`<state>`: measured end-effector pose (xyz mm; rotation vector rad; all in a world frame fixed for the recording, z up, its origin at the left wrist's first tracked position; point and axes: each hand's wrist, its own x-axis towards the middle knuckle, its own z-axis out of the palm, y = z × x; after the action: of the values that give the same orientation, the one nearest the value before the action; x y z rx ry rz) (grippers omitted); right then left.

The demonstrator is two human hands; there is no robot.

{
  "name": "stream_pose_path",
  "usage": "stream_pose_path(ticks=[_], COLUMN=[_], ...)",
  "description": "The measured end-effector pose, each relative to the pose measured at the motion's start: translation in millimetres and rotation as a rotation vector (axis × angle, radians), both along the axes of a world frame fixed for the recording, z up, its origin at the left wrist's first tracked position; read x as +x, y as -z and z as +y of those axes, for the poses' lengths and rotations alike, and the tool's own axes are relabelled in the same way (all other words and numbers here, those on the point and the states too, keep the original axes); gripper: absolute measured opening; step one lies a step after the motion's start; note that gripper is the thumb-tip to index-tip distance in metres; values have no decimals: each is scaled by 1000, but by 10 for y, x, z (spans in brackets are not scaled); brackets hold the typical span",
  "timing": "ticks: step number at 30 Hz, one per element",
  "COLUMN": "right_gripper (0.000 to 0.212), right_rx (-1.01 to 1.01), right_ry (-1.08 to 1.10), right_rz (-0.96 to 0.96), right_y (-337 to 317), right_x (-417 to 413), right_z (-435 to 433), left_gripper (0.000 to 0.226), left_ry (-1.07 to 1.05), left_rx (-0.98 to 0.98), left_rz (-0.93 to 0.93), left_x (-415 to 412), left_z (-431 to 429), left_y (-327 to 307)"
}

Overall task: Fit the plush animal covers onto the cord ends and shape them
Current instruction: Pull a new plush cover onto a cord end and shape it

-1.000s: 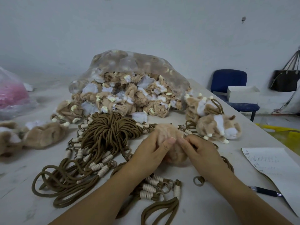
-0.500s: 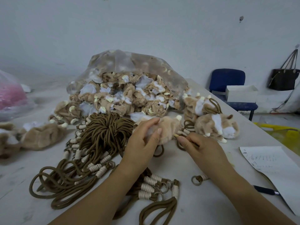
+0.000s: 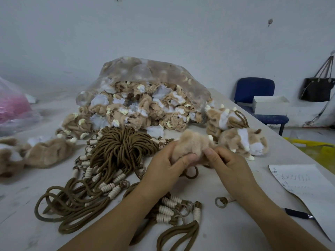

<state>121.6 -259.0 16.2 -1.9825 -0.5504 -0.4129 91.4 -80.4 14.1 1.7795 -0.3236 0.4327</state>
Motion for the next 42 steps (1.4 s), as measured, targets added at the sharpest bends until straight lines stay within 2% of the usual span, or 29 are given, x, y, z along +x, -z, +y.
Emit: stream_pose_path(ticks=[3,8,13,18,22,24,26,30,34,36,39,42], right_gripper=[54,52,53,50,45,45,44,47,50,54,55,55], right_rx=[-8,-66,-242,-280,-185,-127,-86,18,45,2,-165,-318], right_ry=[-13,22,65,50,49,34,25,28,41,47,75,119], right_rz=[-11,-38,-119,-161,-150,-126,-94,-26,1,-3,-55,-93], right_y=[2,29,16,15,29,25,29,25,28,35,49,60], right_x=[-4,28,55,54,39,22,1,-9,-9,6,53,96], right_z=[1,-40,-123,-98,-53,-18,11,40,53,26,-62,-143], left_gripper=[20,29,12,15,24,20,17,28,29,26,22,31], left_ry=[34,-62,-144,-100,-65,-13,50,126,105,61,-60,-118], left_rx=[-55,-49,4,71,46,26,61,106,46,2,-6,-36], left_rz=[15,-11,-30,-50,-40,-14,-14,-26,-4,7,-50,-124], left_x=[-16,5,11,0,-12,-12,-15,-3,-19,6,70,88], left_z=[14,41,64,52,2,-2,-8,-26,-29,-9,53,88], left_y=[7,28,-4,-5,20,33,37,56,62,90,123,116])
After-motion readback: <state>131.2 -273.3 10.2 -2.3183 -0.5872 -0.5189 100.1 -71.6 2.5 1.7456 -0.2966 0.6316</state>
